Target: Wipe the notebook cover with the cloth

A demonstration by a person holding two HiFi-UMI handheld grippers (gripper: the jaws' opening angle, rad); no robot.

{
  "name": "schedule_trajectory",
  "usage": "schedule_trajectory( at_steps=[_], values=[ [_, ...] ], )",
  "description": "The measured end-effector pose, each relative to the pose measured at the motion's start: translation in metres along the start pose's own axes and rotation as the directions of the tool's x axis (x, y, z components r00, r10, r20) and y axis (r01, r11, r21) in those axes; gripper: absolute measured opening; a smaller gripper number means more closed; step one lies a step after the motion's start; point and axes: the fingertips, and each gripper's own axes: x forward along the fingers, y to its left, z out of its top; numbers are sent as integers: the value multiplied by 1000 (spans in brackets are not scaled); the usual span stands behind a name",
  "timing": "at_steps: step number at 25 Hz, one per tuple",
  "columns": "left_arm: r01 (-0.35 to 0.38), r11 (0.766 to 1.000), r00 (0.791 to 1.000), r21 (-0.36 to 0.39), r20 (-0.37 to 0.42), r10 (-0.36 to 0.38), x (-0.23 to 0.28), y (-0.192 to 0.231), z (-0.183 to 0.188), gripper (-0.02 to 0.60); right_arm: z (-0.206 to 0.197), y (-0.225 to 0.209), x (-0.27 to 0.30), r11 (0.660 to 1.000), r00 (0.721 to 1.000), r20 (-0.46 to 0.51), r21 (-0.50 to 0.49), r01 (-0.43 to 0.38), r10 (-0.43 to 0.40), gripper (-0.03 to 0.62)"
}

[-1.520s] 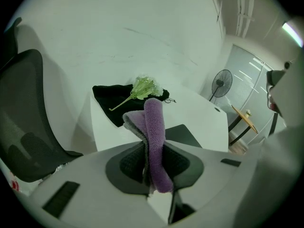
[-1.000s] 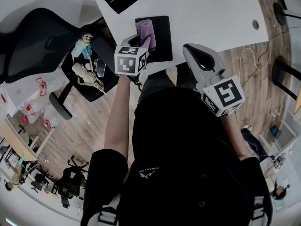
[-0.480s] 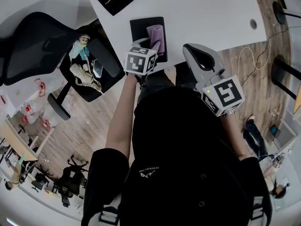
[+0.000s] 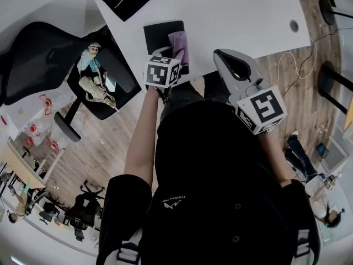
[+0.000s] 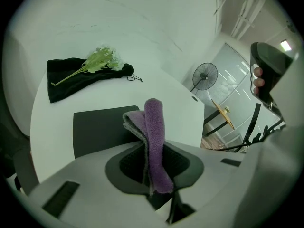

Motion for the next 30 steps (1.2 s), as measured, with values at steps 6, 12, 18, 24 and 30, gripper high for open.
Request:
schedule_trajectory(
  at_steps=[6,12,18,24,30],
  values=[
    [-20,1000,1000,-9,-22,19,10,0,-1,81,1,-9,-4,1000,1000,-7,0,-6,6,5],
    [-16,999,1000,-29,-24,16,12,4,-1,83,2,-11,-1,1000,1000,-13,0,-12,12,5],
    [-16,999,999,-31,-32,15,13,8,-5,83,2,-4,7,1000,1000,-12,1,-13,13,5],
    [11,1000,999,-25,-36,-12,11,8,-5,84,3,5,10,1000,1000,-12,6,0,0,5],
    [26,1000,999,-16,-35,-27,10,12,-7,84,1,10,16,1000,1000,-11,14,19,-19,5]
  ],
)
